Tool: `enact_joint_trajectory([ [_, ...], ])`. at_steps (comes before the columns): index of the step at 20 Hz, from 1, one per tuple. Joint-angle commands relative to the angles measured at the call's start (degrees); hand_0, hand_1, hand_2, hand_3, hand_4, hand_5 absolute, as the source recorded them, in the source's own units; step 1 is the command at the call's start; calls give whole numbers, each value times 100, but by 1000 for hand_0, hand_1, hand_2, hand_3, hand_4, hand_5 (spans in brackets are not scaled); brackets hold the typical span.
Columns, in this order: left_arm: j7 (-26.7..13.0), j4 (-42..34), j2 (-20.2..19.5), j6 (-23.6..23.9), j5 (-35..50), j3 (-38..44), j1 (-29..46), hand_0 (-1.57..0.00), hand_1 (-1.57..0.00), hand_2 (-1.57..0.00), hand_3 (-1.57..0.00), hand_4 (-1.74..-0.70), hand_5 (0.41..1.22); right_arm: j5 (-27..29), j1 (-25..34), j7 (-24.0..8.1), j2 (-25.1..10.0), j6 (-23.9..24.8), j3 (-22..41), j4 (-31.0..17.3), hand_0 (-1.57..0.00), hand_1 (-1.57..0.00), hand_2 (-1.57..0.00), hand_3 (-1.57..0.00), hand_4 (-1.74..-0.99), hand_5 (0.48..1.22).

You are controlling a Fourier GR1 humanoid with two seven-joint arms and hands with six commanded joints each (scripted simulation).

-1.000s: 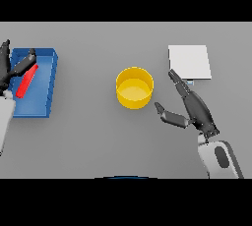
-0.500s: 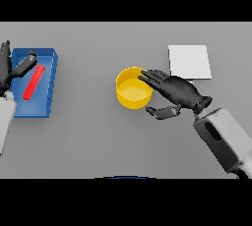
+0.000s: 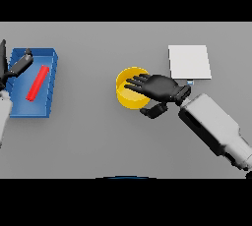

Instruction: Pick up the red beaker and tilt it to pour out 1 green nut into yellow bowl. Pick up the yellow bowl and place it on the metallic measuring scale.

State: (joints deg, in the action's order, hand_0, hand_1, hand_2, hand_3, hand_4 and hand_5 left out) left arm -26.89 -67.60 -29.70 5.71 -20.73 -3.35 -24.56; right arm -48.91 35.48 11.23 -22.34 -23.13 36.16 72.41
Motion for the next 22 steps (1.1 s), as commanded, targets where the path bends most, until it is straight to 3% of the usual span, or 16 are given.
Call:
enact_joint_trajectory([
  [1,24,-14,10,4,-19,-27,51,1,1,1,1,-741,698,18,113,17,51,-98,24,-137,1,1,1,1,-1231,725],
  [7,65,-6,4,44,-28,-12,24,1,1,1,1,-744,697,-200,451,130,219,-199,333,-613,1,1,1,1,-1258,734],
  [13,20,-66,-76,-49,41,39,60,1,1,1,1,-746,699,-202,659,-32,427,-467,410,-1064,1,1,1,-14,-1276,744],
  [15,-21,-94,-41,-28,8,2,63,1,1,1,1,-744,697,-164,657,-39,396,-617,410,-1013,1,1,-9,-47,-1285,753],
  [18,47,-2,-24,17,7,20,27,1,1,1,1,-750,701,-99,651,-315,524,-746,333,-1180,-26,-36,-71,-141,-1302,805],
  [19,117,2,-108,-34,51,75,50,1,1,1,1,-752,701,-108,668,-294,536,-736,343,-1219,-161,-135,-147,-182,-1321,839],
  [20,73,79,-67,-21,35,57,-3,1,1,1,1,-754,700,-119,682,-210,541,-708,362,-1251,-443,-422,-375,-236,-1351,915],
  [22,110,44,-61,37,-12,35,62,1,1,1,1,-755,704,-79,640,-107,458,-706,368,-1139,-849,-836,-806,-399,-1463,1025],
])
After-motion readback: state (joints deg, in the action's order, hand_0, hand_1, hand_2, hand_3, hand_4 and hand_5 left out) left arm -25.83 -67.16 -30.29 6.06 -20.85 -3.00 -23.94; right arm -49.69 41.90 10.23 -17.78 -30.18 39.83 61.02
